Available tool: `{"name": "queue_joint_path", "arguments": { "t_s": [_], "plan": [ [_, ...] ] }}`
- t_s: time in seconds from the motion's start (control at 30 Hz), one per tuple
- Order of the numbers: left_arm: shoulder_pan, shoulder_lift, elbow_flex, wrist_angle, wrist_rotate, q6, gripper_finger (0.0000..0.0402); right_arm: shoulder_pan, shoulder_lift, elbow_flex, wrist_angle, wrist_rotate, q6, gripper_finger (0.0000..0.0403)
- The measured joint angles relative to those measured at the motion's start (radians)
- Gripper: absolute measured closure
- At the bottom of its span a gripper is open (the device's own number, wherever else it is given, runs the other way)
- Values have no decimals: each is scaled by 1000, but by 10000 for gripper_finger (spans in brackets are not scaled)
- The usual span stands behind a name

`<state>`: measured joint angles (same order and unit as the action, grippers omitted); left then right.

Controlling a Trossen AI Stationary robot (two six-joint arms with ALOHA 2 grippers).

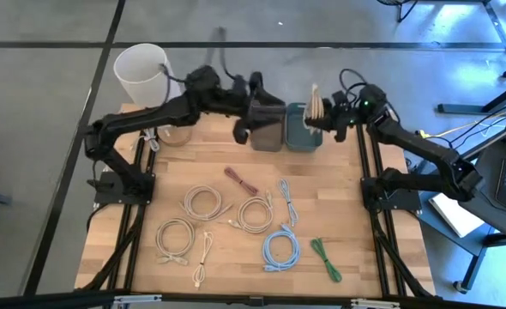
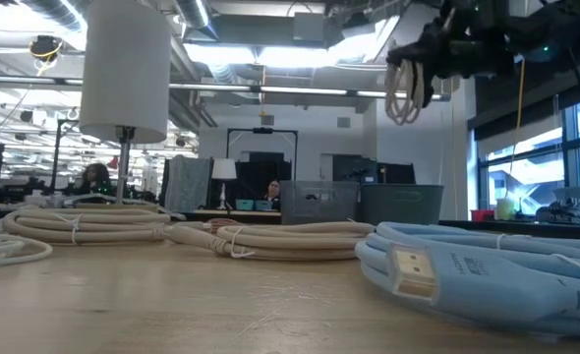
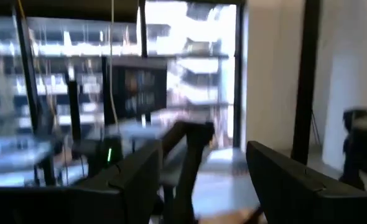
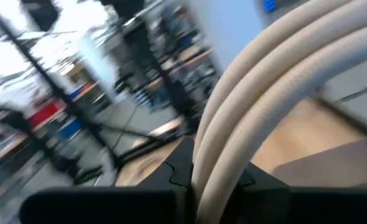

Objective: Pick & Place USB Port
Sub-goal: Put the light brown HDMI cable into the blue bin

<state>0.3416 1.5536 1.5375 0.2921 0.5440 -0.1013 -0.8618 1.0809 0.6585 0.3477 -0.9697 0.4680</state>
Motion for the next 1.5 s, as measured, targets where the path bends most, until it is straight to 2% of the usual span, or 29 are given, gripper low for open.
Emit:
{"name": "queue_joint_path", "arguments": {
  "t_s": [0.23, 0.33, 0.47, 0.57, 0.8, 1.0, 1.13, 1.5],
  "plan": [
    [4, 3, -7, -29, 8, -8, 176, -53, 0, -89, 18, -21, 20, 369],
    [7, -9, 1, 1, 8, -8, 176, -71, 0, -149, 88, -25, 59, 370],
    [9, -3, -1, -9, 8, -8, 174, -101, 2, -207, 264, -27, 150, 370],
    [9, -2, -3, -6, 8, -8, 174, -120, 29, -230, 301, -39, 199, 370],
    [10, -3, -1, -7, 9, -8, 180, -131, 147, -238, 321, -74, 208, 370],
    [10, -4, -1, -5, 10, -8, 180, -166, 268, -228, 448, -80, 228, 370],
    [10, -4, -1, -5, 12, -8, 180, -188, 359, -228, 520, -131, 263, 370],
    [10, -4, -1, -5, 11, -8, 180, -219, 516, -225, 588, -172, 245, 370]
  ]
}}
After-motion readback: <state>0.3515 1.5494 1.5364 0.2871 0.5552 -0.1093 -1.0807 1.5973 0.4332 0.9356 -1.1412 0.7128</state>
